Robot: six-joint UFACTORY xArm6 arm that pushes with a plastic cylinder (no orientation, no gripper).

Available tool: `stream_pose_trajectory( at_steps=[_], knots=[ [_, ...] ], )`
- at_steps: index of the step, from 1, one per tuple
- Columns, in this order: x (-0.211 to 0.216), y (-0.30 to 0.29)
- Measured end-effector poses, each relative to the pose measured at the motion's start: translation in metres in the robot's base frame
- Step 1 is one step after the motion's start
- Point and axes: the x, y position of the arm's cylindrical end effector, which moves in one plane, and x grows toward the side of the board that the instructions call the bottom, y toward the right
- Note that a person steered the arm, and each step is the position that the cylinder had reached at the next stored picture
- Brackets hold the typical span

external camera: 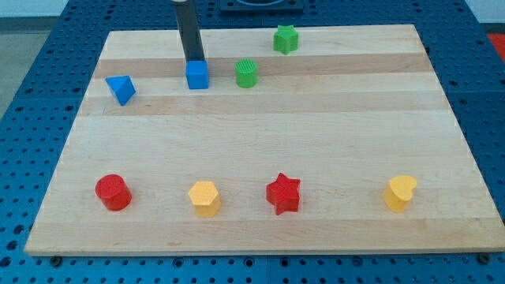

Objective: Move the green circle diagonally right to the blue cube

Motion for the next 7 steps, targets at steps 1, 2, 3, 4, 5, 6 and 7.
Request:
stream_pose_trajectory(
  at_steps=[1,2,3,4,5,6,7],
  knots=[
    [0.006,0.0],
    [0.005,0.0],
    [-0.014,0.0],
    [-0.027,0.005],
    [-0.024,0.021],
    [-0.009,0.039],
    [0.0,0.06]
  ],
)
